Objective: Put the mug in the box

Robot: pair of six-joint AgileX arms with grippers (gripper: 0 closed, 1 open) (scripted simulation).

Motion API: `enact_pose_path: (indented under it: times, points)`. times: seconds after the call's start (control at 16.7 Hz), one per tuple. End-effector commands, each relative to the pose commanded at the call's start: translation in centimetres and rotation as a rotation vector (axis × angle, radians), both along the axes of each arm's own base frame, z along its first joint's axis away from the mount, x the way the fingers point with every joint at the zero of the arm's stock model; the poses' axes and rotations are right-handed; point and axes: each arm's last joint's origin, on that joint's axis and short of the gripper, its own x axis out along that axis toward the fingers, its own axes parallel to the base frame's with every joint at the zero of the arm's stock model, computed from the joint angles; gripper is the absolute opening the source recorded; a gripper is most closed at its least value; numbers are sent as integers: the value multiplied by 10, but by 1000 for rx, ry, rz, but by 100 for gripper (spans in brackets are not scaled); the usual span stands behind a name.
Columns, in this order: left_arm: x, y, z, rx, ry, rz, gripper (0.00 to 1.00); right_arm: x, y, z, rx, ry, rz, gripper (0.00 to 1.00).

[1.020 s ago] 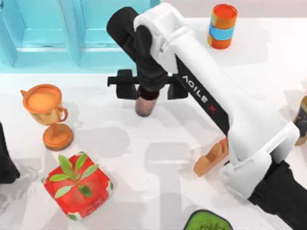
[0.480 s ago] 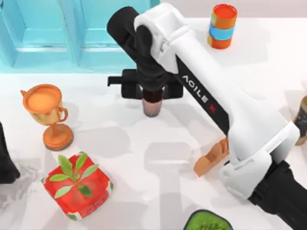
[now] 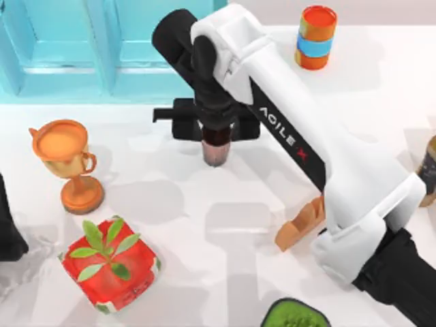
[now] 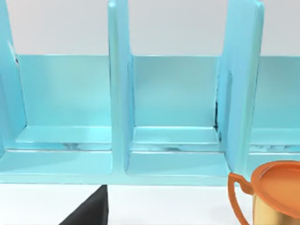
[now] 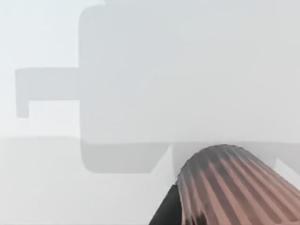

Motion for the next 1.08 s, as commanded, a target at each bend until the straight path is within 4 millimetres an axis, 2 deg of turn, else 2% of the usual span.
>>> enact_pose_path:
  times: [0.12,0.24,0.36,0.42,0.48,0.6,0.78,0.96,1.08]
  points:
    - [0,0,0,0,0,0,100,1,-3,12,12,-6,22,0]
    - [0,0,0,0,0,0,100,7,-12,35,32,-14,63,0]
    - [0,0,0,0,0,0,100,18,-34,70,55,-32,101,0]
    - [0,0,0,0,0,0,100,26,-51,90,65,-46,113,0]
    - [0,0,0,0,0,0,100,34,-74,112,74,-63,119,0]
    - [0,0,0,0,0,0,100,48,-134,151,76,-96,111,0]
    - [0,0,0,0,0,0,100,48,-242,191,45,-114,67,0]
    - [0,0,0,0,0,0,100,16,-343,204,1,-87,19,0]
    - [0,0,0,0,0,0,100,-15,-391,197,-21,-46,0,0]
